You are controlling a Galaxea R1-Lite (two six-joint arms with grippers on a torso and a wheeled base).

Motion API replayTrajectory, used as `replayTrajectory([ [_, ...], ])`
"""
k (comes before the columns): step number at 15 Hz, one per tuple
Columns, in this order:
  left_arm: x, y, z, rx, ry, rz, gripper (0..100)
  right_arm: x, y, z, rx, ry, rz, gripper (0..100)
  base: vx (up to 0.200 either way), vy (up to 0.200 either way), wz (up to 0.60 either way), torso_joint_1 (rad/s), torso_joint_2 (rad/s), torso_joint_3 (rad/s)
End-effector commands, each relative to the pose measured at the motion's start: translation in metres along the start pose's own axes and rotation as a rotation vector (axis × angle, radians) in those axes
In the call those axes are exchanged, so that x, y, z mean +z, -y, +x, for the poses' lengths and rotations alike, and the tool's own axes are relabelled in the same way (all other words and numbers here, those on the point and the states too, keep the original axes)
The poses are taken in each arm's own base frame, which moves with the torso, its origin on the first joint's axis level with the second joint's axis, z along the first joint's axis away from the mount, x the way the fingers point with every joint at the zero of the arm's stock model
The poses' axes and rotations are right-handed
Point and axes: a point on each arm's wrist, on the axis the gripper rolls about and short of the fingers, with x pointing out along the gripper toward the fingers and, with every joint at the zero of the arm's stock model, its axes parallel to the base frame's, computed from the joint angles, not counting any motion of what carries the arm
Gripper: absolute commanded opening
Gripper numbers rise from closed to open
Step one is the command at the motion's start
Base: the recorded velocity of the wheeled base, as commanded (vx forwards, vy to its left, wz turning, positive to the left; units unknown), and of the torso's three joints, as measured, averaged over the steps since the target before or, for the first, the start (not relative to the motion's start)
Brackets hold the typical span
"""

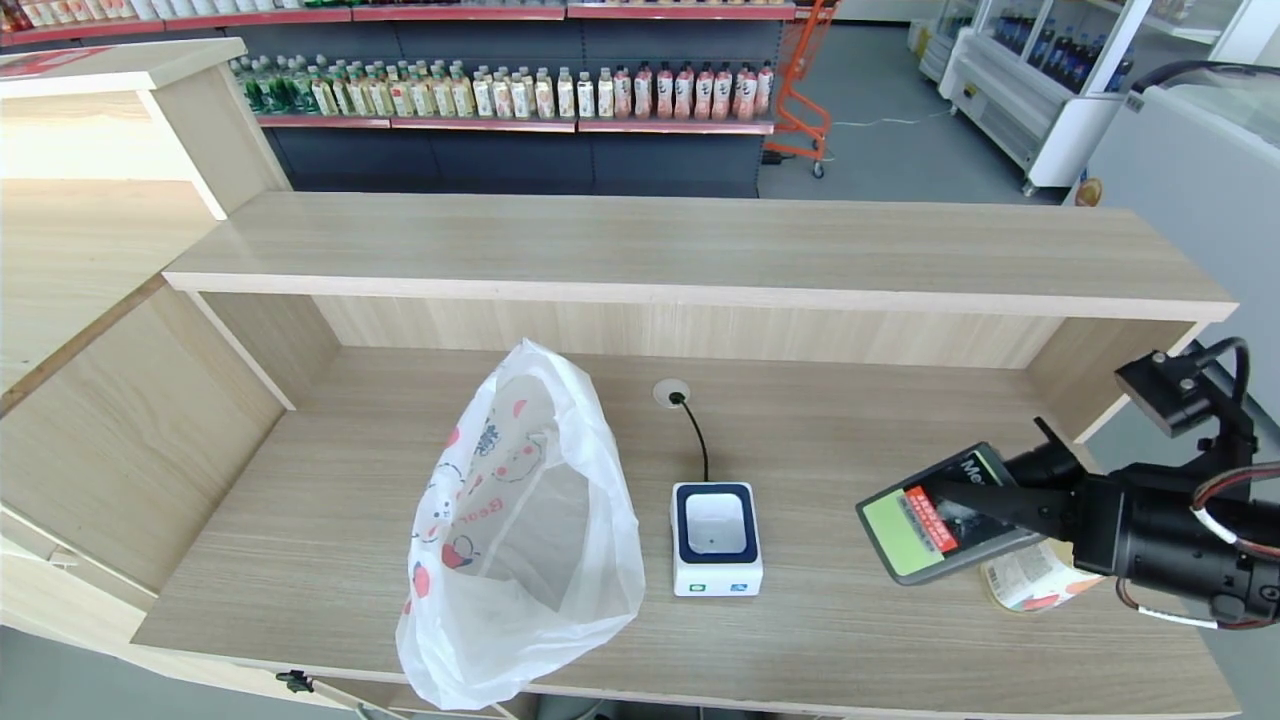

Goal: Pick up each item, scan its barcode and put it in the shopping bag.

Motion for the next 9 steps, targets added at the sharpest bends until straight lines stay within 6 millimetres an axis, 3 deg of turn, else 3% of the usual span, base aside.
replayTrajectory([
  [1,0.000,0.000,0.000,0.001,0.000,0.000,100,-0.006,0.007,0.018,-0.001,-0.071,0.030,0,0.000,0.000,0.00,0.000,0.00,0.000],
  [7,0.000,0.000,0.000,0.001,0.000,0.003,100,-0.009,0.007,0.027,0.006,-0.101,0.029,0,0.000,0.000,0.00,0.000,0.00,0.000],
  [9,0.000,0.000,0.000,0.001,0.000,0.002,100,-0.007,0.007,0.029,0.006,-0.098,0.028,0,0.000,0.200,0.00,0.000,0.00,0.005],
])
